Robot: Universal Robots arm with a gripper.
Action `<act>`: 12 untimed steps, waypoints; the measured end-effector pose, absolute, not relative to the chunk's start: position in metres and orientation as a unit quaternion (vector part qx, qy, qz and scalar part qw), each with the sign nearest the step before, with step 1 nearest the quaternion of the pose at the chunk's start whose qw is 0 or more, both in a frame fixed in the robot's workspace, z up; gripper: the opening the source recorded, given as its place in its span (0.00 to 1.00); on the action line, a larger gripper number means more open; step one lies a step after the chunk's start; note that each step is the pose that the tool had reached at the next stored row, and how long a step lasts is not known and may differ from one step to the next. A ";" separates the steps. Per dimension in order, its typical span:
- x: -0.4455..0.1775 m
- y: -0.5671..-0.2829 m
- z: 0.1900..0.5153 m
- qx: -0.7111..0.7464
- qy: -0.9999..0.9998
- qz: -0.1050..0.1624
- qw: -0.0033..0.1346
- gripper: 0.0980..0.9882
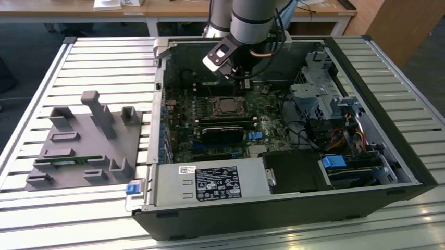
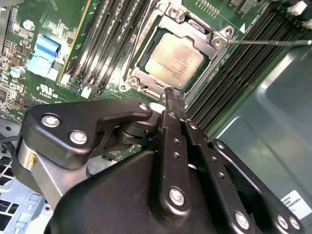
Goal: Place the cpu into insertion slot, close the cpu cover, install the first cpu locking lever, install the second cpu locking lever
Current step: 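Close the cpu cover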
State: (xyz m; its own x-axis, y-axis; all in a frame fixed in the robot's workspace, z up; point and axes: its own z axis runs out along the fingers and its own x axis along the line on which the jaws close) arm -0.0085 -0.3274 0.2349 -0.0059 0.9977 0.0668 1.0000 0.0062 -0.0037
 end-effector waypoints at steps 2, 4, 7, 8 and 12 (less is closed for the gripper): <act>-0.009 -0.327 0.235 -0.705 -0.709 -0.022 0.025 0.01; -0.010 -0.327 0.235 -0.705 -0.709 -0.022 0.025 0.01; -0.011 -0.327 0.235 -0.705 -0.709 -0.022 0.025 0.01; -0.012 -0.327 0.235 -0.705 -0.709 -0.022 0.025 0.01; -0.014 -0.327 0.235 -0.705 -0.709 -0.022 0.025 0.01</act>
